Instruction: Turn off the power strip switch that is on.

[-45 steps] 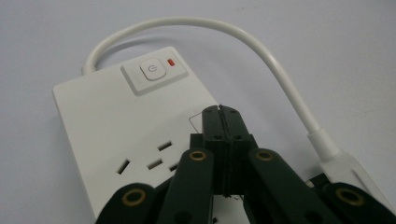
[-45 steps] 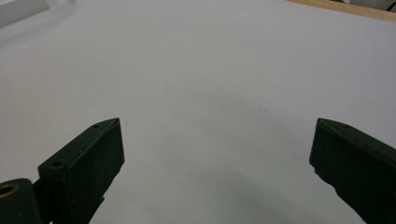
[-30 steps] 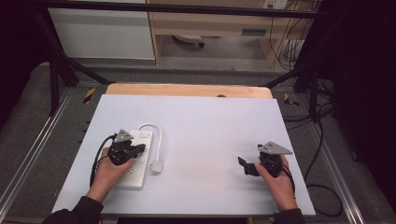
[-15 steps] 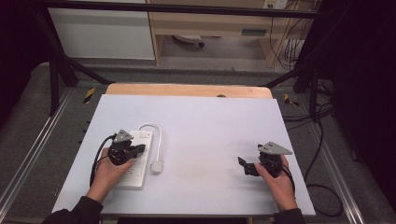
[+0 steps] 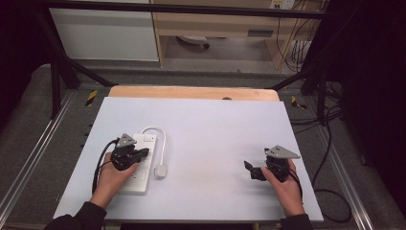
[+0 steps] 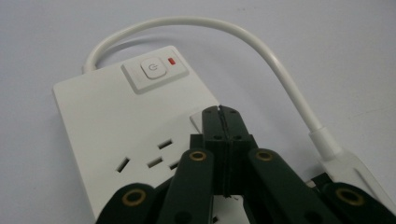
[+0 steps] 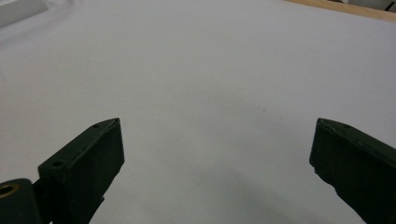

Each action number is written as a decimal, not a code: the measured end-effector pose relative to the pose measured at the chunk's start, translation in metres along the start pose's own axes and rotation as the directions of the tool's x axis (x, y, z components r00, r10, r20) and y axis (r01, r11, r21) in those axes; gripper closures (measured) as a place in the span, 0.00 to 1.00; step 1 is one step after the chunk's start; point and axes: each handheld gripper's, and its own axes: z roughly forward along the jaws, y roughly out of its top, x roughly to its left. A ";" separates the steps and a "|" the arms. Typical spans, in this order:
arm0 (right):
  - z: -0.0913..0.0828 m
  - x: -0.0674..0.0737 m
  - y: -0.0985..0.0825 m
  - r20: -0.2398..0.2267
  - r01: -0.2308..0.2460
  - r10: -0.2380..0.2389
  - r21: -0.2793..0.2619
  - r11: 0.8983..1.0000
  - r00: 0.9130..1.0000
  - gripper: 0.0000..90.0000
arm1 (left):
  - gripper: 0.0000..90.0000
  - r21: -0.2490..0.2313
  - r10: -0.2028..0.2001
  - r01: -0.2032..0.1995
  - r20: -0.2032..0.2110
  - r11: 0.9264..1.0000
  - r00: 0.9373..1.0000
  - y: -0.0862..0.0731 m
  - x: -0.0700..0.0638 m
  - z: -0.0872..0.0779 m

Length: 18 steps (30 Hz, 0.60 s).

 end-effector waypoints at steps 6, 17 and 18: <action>0.000 0.001 0.000 -0.001 0.010 -0.010 -0.003 1.000 1.000 0.04 | 1.00 -0.031 0.003 -0.003 0.008 1.000 1.000 0.002 -0.002 -0.002; 0.000 0.000 0.000 -0.001 0.012 -0.012 -0.004 1.000 1.000 0.04 | 1.00 -0.047 0.009 -0.008 0.016 0.999 1.000 0.004 -0.001 -0.003; 0.000 0.000 0.000 -0.001 0.011 -0.011 -0.004 1.000 1.000 0.04 | 1.00 -0.047 0.011 -0.010 0.016 0.999 1.000 0.004 -0.001 -0.002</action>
